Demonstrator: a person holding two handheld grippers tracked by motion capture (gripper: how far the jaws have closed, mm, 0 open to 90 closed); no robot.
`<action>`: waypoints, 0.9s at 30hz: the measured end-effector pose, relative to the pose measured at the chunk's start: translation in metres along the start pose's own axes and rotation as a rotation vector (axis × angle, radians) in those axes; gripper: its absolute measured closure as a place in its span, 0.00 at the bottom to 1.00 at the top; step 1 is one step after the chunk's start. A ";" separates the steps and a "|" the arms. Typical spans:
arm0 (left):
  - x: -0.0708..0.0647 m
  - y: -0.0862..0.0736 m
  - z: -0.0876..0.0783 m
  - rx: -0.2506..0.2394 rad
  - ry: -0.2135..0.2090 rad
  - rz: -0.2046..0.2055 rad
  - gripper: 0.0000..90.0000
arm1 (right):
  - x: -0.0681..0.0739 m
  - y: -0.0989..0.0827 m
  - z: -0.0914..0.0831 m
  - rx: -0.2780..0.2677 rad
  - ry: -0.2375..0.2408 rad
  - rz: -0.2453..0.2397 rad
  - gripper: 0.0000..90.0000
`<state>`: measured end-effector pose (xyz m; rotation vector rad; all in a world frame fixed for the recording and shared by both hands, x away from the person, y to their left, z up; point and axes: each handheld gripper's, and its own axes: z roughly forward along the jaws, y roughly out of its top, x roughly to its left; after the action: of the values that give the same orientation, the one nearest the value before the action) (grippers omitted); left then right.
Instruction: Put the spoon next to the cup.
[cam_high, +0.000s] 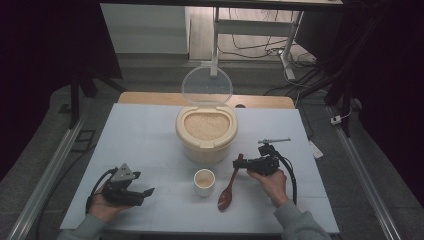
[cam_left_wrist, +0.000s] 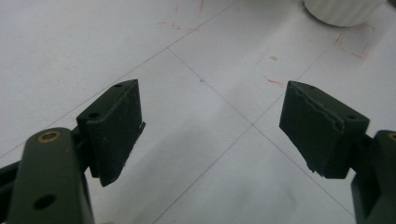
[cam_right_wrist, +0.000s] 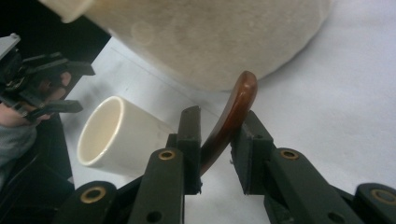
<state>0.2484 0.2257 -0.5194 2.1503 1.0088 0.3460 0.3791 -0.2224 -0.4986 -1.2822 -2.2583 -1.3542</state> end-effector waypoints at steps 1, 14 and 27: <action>0.000 0.000 0.000 0.000 0.000 0.000 0.23 | -0.001 -0.001 0.001 -0.001 0.000 0.007 0.81; 0.000 0.000 0.000 0.004 0.001 0.003 0.23 | -0.013 -0.005 0.015 0.011 -0.067 0.033 0.74; 0.000 0.000 0.000 0.004 0.001 0.002 0.23 | -0.013 -0.006 0.026 0.025 -0.173 -0.025 0.62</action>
<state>0.2482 0.2255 -0.5200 2.1549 1.0082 0.3468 0.3890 -0.2103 -0.5238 -1.4176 -2.4027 -1.2636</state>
